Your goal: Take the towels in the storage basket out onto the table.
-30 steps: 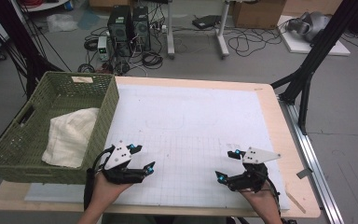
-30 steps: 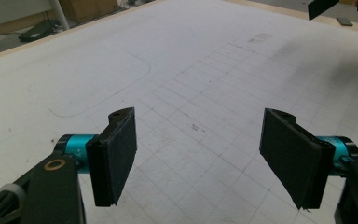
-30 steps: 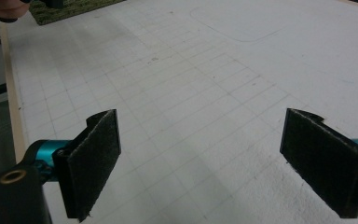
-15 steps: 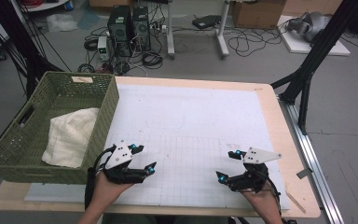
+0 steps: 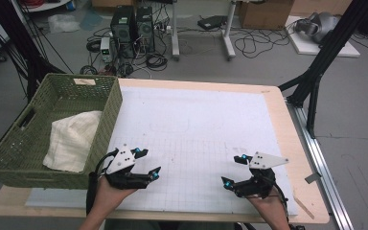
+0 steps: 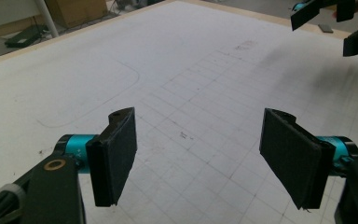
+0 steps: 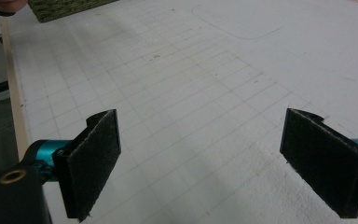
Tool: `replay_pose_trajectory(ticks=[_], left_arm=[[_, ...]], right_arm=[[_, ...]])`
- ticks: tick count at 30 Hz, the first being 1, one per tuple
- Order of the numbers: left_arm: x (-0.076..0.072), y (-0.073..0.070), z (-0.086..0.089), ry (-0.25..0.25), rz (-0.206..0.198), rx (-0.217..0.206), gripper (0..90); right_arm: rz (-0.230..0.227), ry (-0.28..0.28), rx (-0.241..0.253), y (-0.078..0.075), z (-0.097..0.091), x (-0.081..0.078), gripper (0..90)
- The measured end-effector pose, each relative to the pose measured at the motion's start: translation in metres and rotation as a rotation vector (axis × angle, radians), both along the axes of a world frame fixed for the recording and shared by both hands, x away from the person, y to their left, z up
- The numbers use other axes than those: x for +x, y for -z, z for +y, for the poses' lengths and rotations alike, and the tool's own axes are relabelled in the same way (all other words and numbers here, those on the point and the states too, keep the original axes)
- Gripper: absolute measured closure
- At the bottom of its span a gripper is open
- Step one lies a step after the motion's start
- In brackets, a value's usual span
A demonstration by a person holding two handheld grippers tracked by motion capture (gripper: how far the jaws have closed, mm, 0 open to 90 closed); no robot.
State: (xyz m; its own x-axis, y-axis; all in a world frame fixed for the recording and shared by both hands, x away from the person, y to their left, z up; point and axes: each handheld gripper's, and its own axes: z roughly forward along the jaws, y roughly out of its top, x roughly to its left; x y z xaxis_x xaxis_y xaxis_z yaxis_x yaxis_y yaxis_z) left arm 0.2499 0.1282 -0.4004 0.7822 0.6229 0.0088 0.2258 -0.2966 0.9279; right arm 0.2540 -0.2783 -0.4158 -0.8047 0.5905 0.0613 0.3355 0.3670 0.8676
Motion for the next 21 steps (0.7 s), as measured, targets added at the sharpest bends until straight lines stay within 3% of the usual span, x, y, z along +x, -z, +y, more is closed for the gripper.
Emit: replay_pose_trajectory(ticks=[9, 12, 21], left_arm=[[-0.002, -0.013, -0.001, 0.014, -0.016, -0.015, 27.9], [0.001, -0.024, 0.002, 0.022, -0.021, -0.020, 27.9], [0.008, -0.042, 0.010, 0.004, -0.024, -0.025, 28.1]], right_arm=[[0.003, 0.000, 0.000, 0.000, -0.001, 0.001, 11.4], [0.006, 0.001, -0.001, -0.001, -0.001, 0.002, 11.4], [0.001, -0.006, -0.008, -0.001, 0.002, 0.005, 11.4]])
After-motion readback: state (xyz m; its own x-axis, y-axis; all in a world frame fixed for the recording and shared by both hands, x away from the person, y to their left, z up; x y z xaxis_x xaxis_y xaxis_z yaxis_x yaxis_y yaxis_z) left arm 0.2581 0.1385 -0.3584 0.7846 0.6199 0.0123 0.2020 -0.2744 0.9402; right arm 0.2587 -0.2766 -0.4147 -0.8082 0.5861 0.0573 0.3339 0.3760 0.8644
